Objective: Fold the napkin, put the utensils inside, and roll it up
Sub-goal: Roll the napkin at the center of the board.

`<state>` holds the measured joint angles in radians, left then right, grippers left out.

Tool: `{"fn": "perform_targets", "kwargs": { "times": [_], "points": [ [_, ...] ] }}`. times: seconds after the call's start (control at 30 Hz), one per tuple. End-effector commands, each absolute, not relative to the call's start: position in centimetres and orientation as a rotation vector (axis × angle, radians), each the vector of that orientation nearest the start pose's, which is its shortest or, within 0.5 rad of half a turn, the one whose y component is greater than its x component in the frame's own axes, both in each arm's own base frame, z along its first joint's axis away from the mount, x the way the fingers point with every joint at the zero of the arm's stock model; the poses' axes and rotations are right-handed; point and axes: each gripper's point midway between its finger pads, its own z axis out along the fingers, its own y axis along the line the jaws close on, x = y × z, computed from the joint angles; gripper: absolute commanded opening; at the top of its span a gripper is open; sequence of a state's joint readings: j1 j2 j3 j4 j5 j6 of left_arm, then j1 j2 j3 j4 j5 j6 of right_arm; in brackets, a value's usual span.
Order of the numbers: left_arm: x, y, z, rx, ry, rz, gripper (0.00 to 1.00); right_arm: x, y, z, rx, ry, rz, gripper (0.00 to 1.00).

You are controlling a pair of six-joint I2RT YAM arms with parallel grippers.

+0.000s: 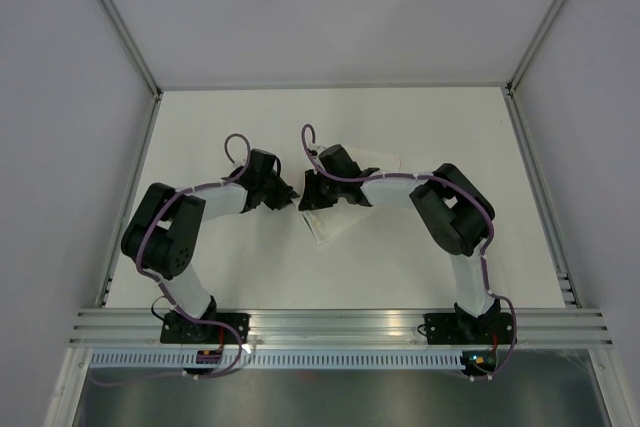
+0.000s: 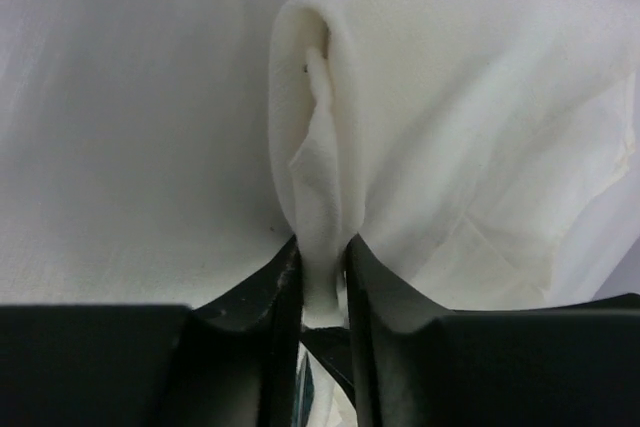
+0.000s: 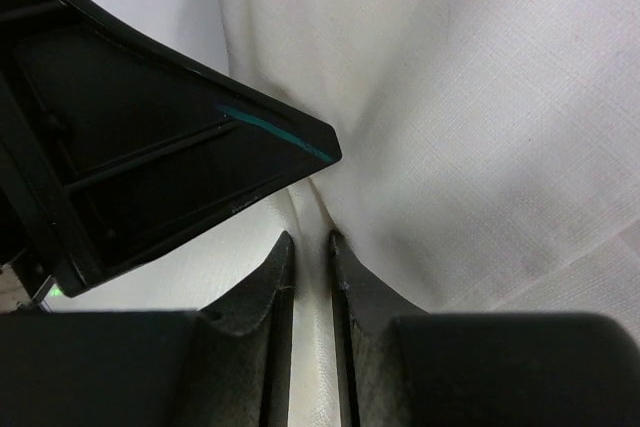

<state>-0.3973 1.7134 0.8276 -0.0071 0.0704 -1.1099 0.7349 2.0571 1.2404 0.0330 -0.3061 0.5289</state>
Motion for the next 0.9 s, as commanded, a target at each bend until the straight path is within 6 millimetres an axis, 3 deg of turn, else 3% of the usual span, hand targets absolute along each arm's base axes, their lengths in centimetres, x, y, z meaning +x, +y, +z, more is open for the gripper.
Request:
{"fn": "perform_targets", "kwargs": {
  "times": [0.0,0.23,0.37,0.47,0.5,0.63,0.73,0.87],
  "points": [
    [33.5,-18.7,-0.2,-0.900,2.523,-0.545,0.26,28.4,35.2,-4.4,-0.417,2.721,0.780,0.00],
    [33.6,-19.1,0.5,-0.847,2.537,-0.559,0.02,28.6,35.1,-4.6,-0.415,2.718,0.773,0.01],
    [33.7,-19.2,0.9,-0.829,2.543,-0.559,0.02,29.0,34.7,-4.0,-0.424,2.700,0.717,0.05],
    [34.0,-19.3,1.4,-0.810,2.550,-0.543,0.02,29.6,34.4,-2.8,-0.452,2.659,0.620,0.13],
    [34.0,-19.3,1.5,-0.805,2.552,-0.537,0.02,30.1,34.1,-2.4,-0.447,2.635,0.553,0.20],
    [34.0,-19.5,1.6,-0.784,2.590,-0.504,0.02,30.4,35.2,0.7,-0.496,2.538,0.441,0.37],
    [34.0,-19.6,1.3,-0.778,2.614,-0.492,0.02,29.9,36.0,1.4,-0.537,2.498,0.383,0.48],
    [33.6,-19.6,0.9,-0.784,2.638,-0.485,0.02,29.6,36.1,1.6,-0.550,2.456,0.289,0.52]
  ]
}}
